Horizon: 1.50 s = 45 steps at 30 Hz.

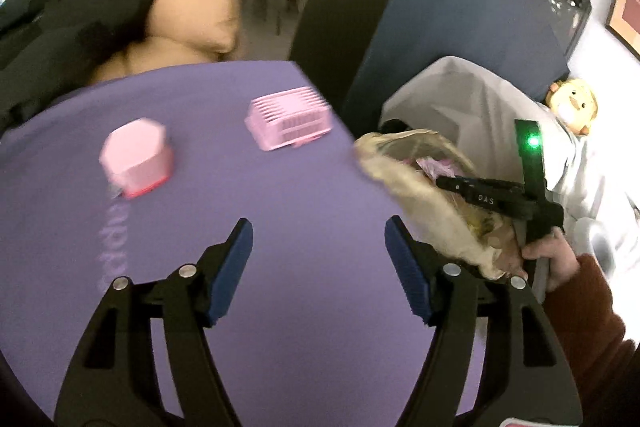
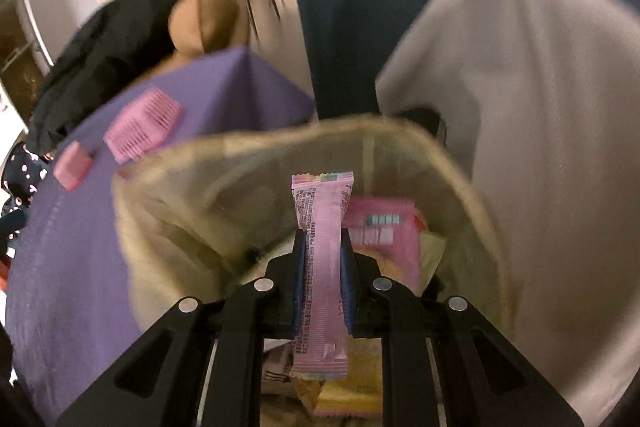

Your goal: Collect trash

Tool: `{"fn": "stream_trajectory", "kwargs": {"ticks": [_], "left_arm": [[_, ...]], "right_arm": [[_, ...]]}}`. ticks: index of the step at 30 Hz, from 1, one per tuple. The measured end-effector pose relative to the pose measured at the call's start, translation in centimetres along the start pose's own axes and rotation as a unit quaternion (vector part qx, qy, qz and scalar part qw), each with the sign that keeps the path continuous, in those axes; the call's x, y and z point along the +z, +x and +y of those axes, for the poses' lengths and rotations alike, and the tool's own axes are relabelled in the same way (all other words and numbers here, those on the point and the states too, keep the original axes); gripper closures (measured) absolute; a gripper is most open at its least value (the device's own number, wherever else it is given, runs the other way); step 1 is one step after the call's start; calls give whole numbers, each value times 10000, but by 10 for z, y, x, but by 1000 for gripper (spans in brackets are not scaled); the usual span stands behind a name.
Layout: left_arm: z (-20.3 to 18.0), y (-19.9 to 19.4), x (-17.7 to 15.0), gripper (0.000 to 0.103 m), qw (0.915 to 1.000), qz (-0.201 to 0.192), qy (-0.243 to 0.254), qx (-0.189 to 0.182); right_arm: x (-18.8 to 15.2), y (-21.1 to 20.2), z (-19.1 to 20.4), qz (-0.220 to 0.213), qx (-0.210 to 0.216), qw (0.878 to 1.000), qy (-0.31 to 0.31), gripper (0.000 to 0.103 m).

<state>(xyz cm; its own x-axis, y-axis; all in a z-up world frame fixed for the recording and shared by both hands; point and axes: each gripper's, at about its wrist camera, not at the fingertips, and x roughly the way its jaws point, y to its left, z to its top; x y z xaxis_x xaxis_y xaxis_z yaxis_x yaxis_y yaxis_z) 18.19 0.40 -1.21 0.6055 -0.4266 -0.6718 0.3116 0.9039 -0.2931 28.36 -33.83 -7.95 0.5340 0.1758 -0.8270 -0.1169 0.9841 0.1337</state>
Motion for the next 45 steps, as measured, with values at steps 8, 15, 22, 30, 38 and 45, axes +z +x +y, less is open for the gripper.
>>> {"fn": "stream_trajectory", "kwargs": {"ticks": [8,15,22,30,38,45], "left_arm": [[21,-16,-30,36,9993,-74,-365,45],[5,-34,-39,18,9999,-133,-69,-72],[-3,-66,-52,9,9987,-456,39,240],[-11,-101,-87,9,9908,-817,229,1059],[-26,-127,-104,9,9803,-1240,392,1484],[-36,-135,-110,9,9797,-1285,457,1472]], "right_arm": [[-14,10,4,276,-130,9995,45,87],[-22,-39,16,-258,-304,9989,238,43],[-51,-117,48,-1109,-319,9928,321,41],[-112,-174,135,-1636,89,9857,-391,41],[-157,-183,175,-1673,31,9845,-520,41],[-174,-198,183,-1684,33,9851,-339,41]]}}
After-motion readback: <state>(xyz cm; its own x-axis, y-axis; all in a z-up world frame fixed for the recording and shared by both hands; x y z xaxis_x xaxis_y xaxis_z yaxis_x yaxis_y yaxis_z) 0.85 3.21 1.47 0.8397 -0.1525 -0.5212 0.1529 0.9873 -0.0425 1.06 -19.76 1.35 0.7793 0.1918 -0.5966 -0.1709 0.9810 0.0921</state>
